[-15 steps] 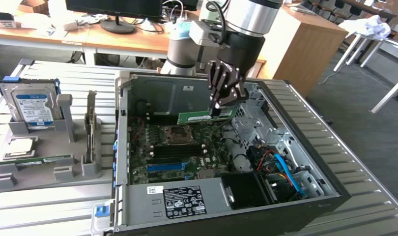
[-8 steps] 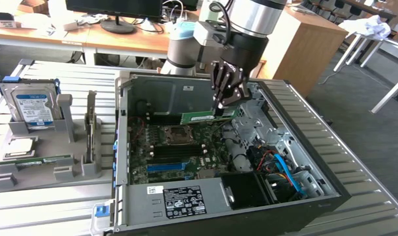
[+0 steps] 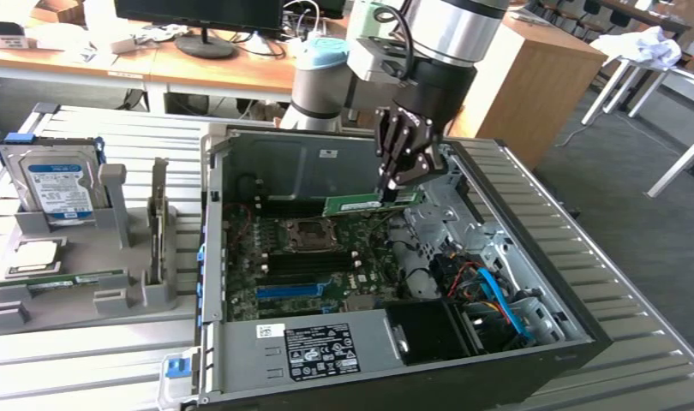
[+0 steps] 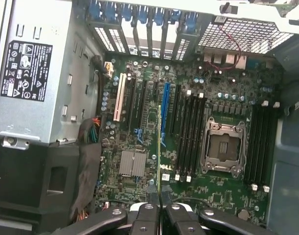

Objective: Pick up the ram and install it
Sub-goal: 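Pick up the ram and move it above insertion slot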

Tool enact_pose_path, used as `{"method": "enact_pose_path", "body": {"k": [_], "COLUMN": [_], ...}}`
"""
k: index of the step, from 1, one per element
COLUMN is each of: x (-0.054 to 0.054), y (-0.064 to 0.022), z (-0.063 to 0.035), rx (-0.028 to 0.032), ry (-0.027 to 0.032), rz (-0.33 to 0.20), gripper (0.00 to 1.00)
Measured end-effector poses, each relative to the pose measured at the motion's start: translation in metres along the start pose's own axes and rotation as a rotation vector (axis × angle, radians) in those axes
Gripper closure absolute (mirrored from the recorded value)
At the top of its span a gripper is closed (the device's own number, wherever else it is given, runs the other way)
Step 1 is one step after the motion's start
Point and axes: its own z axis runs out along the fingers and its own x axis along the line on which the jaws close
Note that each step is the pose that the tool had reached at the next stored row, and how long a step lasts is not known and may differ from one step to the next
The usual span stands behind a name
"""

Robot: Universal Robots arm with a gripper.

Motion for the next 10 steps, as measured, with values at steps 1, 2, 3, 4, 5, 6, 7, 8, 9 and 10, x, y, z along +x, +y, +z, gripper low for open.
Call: {"method": "enact_pose_path", "body": {"k": [1,2,3,4,5,6,7,8,9,10], "x": [0.0001,0.0003,0.0004,0.0006,0.0007,0.0008,0.0009,0.0011,0.0012,0.0013], "y": [-0.0011,-0.0023,-0.0034,-0.0045,-0.0056,-0.0067,-0.0077,-0.0086,-0.0096,-0.0106], "z": [0.0000,-0.0001,-0.0001,-0.0002,-0.0002,-0.0002,-0.0003,-0.0003,-0.0003,-0.0003], "rx": [0.0000,0.0000,0.0000,0.0000,0.0000,0.0000,0.0000,0.0000,0.0000,0.0000], "ry": [0.0000,0.0000,0.0000,0.0000,0.0001,0.0000,0.0001,0.0001,0.0000,-0.0001], "rz": [0.000,0.000,0.000,0.000,0.000,0.000,0.000,0.000,0.000,0.000], "gripper": [0.87,0.87,0.87,0.87,0.87,0.87,0.87,0.87,0.87,0.87]}}
